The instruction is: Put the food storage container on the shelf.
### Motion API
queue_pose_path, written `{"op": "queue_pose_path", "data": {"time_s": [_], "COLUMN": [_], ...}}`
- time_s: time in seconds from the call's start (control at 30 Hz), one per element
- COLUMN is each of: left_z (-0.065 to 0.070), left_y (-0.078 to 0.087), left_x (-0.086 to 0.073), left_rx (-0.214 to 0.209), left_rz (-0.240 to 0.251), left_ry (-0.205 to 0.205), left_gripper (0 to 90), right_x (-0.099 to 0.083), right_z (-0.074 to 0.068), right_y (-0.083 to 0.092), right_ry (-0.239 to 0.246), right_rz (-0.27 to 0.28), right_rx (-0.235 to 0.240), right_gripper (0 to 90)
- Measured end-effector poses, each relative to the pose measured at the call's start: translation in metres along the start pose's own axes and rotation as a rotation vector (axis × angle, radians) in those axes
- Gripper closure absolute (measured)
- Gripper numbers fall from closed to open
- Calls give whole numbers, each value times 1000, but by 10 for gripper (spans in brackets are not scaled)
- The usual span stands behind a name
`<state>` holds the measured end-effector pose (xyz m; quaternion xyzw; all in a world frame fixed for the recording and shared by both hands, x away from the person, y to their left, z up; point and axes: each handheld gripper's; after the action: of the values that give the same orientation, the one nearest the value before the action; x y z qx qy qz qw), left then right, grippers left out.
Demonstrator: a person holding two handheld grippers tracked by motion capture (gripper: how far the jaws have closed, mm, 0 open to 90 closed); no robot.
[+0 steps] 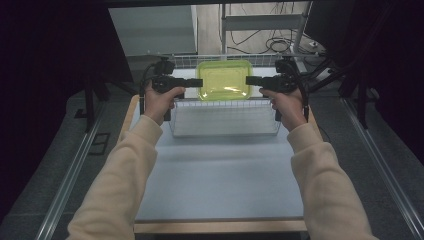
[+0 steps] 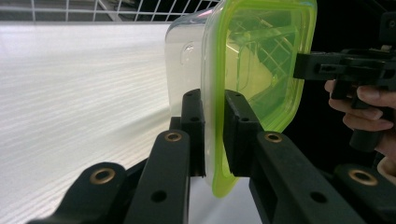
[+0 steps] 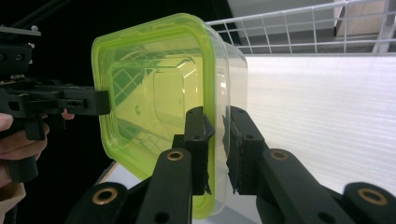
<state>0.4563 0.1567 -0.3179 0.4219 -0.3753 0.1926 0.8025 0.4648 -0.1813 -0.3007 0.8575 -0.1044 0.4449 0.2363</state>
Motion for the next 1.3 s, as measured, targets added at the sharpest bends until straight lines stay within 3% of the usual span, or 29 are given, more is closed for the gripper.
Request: {"op": "queue_pose_path", "data": {"time_s": [0.2,0.3,0.43,0.5,0.7,0.77,0.9,1.03,1.3], "left_z": [-6,-11,-11,-12,-10,-14,-16,-18,-21], "left_y": [-11,-18,-22,-24,-31,-34,-37,-39,-45], "left_x": [7,8,11,14,19,18,19,19,17], "left_rx": [24,16,13,23,30,12,15,32,84], "left_rz": [-26,-39,-23,-33,-32,-24,-20,-26,-16], "left_ry": [23,39,75,57,86,120,131,132,118], "left_gripper": [802,801,801,799,790,783,773,730,552], "right_x": [5,8,10,11,14,14,15,15,14], "right_z": [6,10,17,20,29,30,32,34,33], "right_y": [-9,-11,-14,-15,-19,-21,-24,-27,-31], "right_ry": [-15,-29,-56,-62,-90,-94,-77,-69,-58], "right_rz": [-17,-18,-16,-14,-15,-6,-29,-38,-26], "right_rx": [-24,-35,-36,-38,-57,-57,-82,-101,-116], "right_gripper": [795,794,793,791,761,749,711,666,594]}}
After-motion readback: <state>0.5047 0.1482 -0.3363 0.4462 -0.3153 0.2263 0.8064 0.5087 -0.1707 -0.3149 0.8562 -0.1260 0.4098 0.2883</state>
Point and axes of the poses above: each handheld gripper's, and its own axes: y roughly backward along the jaws, x roughly out of its top, z roughly to its right, and after that the axes turned 15 degrees about x, right-handed
